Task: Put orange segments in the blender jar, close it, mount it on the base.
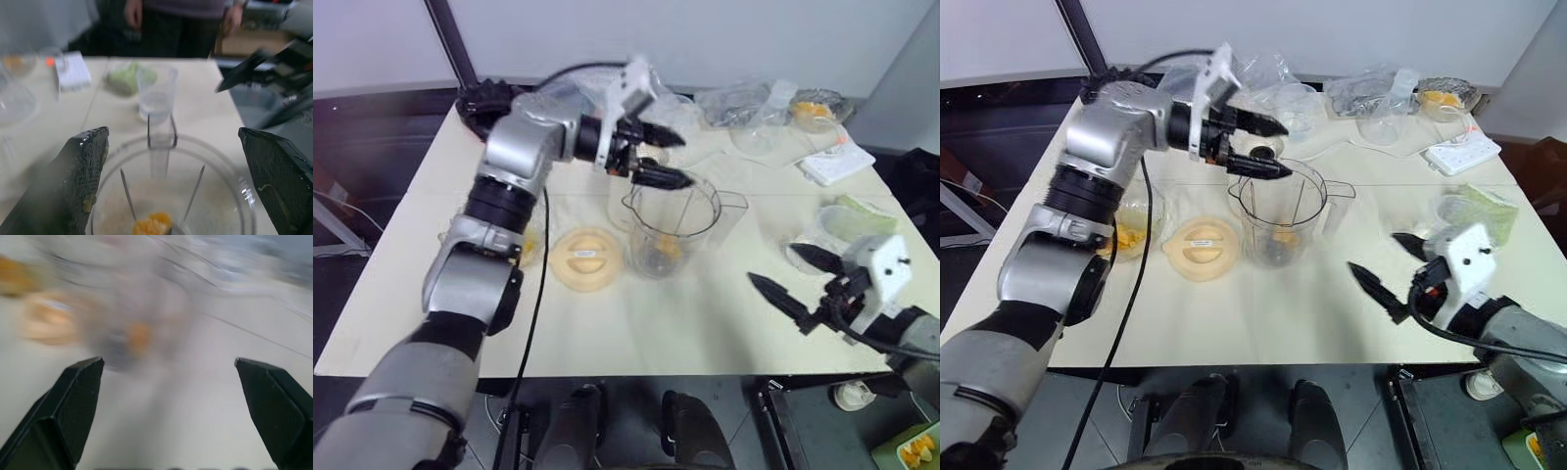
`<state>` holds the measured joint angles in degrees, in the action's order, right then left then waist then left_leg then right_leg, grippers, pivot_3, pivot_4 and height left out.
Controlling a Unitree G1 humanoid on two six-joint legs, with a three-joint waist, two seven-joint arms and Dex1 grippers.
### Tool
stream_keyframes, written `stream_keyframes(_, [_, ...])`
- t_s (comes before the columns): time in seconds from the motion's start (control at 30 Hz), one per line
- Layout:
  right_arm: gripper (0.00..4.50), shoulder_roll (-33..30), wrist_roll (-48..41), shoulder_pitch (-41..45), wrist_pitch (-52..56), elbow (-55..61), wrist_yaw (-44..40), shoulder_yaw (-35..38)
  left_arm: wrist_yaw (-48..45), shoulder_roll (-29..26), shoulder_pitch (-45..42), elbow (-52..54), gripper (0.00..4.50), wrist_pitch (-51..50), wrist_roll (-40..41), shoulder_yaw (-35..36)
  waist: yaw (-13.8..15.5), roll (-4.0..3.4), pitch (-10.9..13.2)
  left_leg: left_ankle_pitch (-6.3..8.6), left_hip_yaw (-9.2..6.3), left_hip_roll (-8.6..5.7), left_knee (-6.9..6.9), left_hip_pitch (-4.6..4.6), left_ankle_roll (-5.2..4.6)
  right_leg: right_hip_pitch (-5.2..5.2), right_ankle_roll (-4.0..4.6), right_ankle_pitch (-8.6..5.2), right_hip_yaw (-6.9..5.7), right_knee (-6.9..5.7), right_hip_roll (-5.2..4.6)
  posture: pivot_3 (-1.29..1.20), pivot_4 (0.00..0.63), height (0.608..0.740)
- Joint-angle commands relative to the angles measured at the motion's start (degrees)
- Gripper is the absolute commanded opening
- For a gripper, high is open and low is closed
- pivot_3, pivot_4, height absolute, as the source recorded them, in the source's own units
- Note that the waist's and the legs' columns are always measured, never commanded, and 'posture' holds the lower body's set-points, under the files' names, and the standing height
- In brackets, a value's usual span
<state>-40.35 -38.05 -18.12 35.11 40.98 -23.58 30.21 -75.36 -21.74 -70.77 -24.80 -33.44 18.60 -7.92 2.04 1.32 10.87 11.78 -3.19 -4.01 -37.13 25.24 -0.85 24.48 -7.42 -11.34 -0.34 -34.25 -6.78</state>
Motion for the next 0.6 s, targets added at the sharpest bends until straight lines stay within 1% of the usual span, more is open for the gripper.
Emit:
stream_keyframes(0.03, [4.50, 3.74, 8.19, -2.53, -10.22, -5.20, -0.20, 3.54, 3.69, -1.47, 4.78, 11.35, 4.42, -5.37, 4.69, 4.18, 0.03, -0.22, -0.06, 0.00, 0.00, 0.00, 0.00, -0.02, 0.00, -0.01, 0.00, 0.00, 0.01, -0.03, 0.01, 0.00, 0.150, 0.740])
stream_keyframes(0.1, [4.50, 5.37, 10.63, -3.56, -12.71, -8.80, 0.14, 4.69, 7.85, -1.86, 10.02, 19.67, 4.42, -7.54, 6.61, 6.45, 0.05, -0.29, -0.06, -0.01, 0.00, -0.01, -0.04, -0.05, 0.01, -0.01, 0.00, 0.00, 0.02, -0.09, 0.01, 0.00, 0.150, 0.740])
stream_keyframes(0.17, [4.50, 6.01, 13.31, -3.70, -14.37, -11.47, 0.67, 4.43, 10.28, -3.52, 15.72, 27.83, 4.42, -7.04, 5.74, 5.50, 0.05, -0.33, -0.05, -0.01, 0.00, 0.00, -0.04, -0.12, 0.02, -0.06, 0.04, -0.02, 0.04, -0.12, 0.01, 0.00, 0.150, 0.740])
stream_keyframes(0.23, [4.50, 6.72, 16.00, -2.05, -14.34, -14.42, 3.40, 3.53, 12.50, -4.63, 20.96, 34.06, 4.42, -6.99, 5.64, 4.71, -0.13, -0.36, -0.07, -0.02, 0.01, 0.00, -0.04, -0.18, 0.04, -0.06, 0.17, -0.08, 0.07, -0.17, 0.02, 0.00, 0.150, 0.740])
stream_keyframes(0.3, [4.50, 7.45, 17.83, 0.36, -13.73, -17.87, 5.90, 2.93, 15.73, -4.17, 24.74, 38.79, 4.42, -8.28, 7.37, 5.74, -0.02, -0.39, -0.07, -0.03, 0.03, 0.00, -0.03, -0.22, 0.08, -0.08, 0.21, -0.08, 0.11, -0.23, 0.02, 0.00, 0.150, 0.740])
stream_keyframes(0.43, [4.50, 7.38, 19.82, 7.41, -12.89, -26.38, 8.85, 2.41, 20.70, -3.71, 28.68, 44.61, 4.42, -10.47, 9.16, 6.27, 0.10, -0.46, -0.10, -0.07, 0.02, 0.01, -0.04, -0.28, 0.14, -0.12, 0.32, -0.01, 0.11, -0.23, 0.05, 0.00, 0.150, 0.740])
stream_keyframes(0.5, [4.50, 6.75, 21.28, 12.33, -12.96, -32.88, 10.37, 1.73, 21.91, -4.19, 30.03, 46.71, 4.42, -11.52, 10.33, 6.22, 0.01, -0.50, -0.12, -0.08, 0.03, 0.01, -0.04, -0.38, 0.14, -0.22, 0.33, -0.01, 0.10, -0.22, 0.07, 0.00, 0.150, 0.740])
stream_keyframes(0.6, [4.50, 4.94, 23.44, 19.67, -15.92, -44.29, 10.25, 0.57, 23.53, -4.20, 31.04, 48.76, 4.42, -13.57, 12.71, 6.22, -0.03, -0.60, -0.11, -0.08, 0.06, 0.01, 0.00, -0.45, 0.13, -0.27, 0.33, -0.01, 0.11, -0.22, 0.09, 0.00, 0.150, 0.740])
